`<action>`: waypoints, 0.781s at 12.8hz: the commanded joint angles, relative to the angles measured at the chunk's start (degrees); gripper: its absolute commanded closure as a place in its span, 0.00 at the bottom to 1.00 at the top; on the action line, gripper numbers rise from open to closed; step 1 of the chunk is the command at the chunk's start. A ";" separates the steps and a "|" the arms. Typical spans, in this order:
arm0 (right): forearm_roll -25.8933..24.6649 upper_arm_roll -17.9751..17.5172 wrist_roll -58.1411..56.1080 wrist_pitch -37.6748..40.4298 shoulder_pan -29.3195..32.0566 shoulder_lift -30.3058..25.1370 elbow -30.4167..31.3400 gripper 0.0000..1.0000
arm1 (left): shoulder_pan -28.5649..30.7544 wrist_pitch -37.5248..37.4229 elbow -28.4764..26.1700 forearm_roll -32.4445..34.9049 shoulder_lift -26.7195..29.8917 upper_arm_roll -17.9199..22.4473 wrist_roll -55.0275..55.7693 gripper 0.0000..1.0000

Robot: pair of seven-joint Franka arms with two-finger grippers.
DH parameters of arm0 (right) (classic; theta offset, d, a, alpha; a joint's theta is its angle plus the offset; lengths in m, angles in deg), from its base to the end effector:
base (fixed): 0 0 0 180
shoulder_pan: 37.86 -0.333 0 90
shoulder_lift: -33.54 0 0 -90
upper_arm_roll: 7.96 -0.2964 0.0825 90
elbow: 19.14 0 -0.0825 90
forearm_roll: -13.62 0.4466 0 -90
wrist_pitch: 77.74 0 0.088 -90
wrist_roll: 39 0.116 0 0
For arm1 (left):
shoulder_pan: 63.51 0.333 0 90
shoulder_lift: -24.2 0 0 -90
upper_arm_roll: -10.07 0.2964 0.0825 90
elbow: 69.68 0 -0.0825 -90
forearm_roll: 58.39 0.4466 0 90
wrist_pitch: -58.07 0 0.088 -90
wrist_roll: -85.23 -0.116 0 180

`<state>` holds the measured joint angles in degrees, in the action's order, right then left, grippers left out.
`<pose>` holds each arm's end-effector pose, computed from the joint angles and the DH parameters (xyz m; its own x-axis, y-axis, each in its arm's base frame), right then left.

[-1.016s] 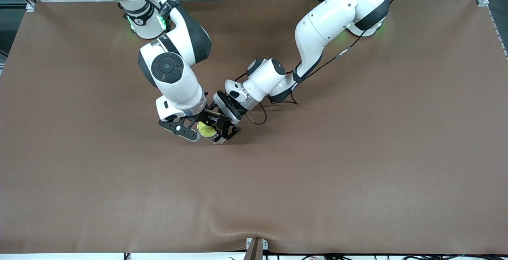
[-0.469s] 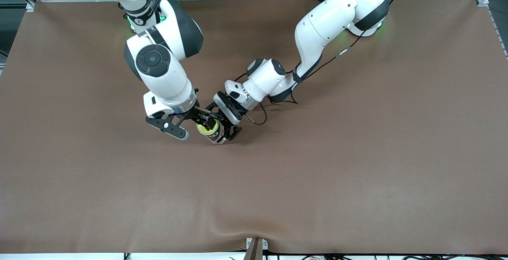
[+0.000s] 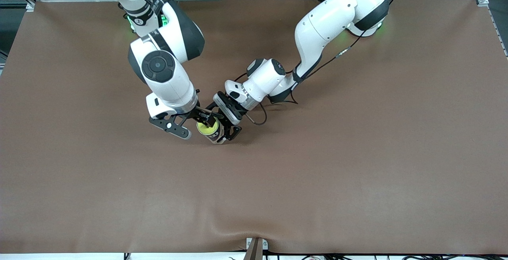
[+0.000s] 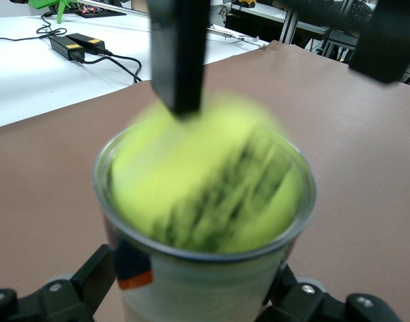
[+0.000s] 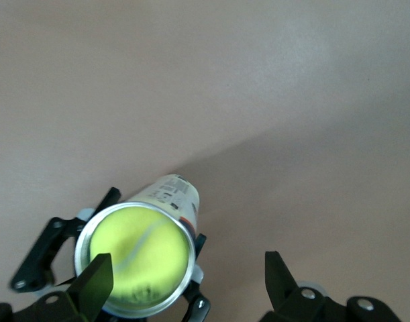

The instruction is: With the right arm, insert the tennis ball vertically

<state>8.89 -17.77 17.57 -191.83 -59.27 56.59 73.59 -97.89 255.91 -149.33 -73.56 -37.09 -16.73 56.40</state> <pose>0.6192 0.3569 0.3385 0.9128 -0.4083 -0.0063 -0.4080 -0.9127 0.0236 0.5020 -0.6202 0.1572 0.4165 -0.3167 0.8522 -0.7741 -0.6151 0.1498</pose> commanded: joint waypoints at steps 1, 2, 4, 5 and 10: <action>-1.25 -0.47 -1.02 -0.17 0.49 -0.72 1.05 0.00 | -0.69 0.80 0.90 -1.09 -0.50 0.25 0.26 0.15; -0.99 -0.56 -1.54 0.35 0.66 -1.25 0.53 0.00 | -0.78 0.80 0.90 -1.00 -0.50 0.25 0.35 0.15; 1.02 -0.65 -7.22 8.30 2.50 -5.10 -1.14 0.00 | -0.78 0.80 0.90 -1.18 -0.50 0.25 0.35 0.13; 3.21 -0.48 -11.61 13.32 4.34 -8.16 -1.58 0.00 | -0.78 0.80 0.99 -1.26 -0.41 0.25 0.35 0.10; 1.40 0.23 -31.04 34.07 13.74 -19.17 -6.40 0.00 | -1.31 0.27 -0.06 -1.62 0.38 0.25 1.66 0.00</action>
<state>10.90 -16.94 -8.15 -162.28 -48.15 40.17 68.54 -98.13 255.90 -149.28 -73.60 -37.09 -16.78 57.34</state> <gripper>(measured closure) 0.000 0.000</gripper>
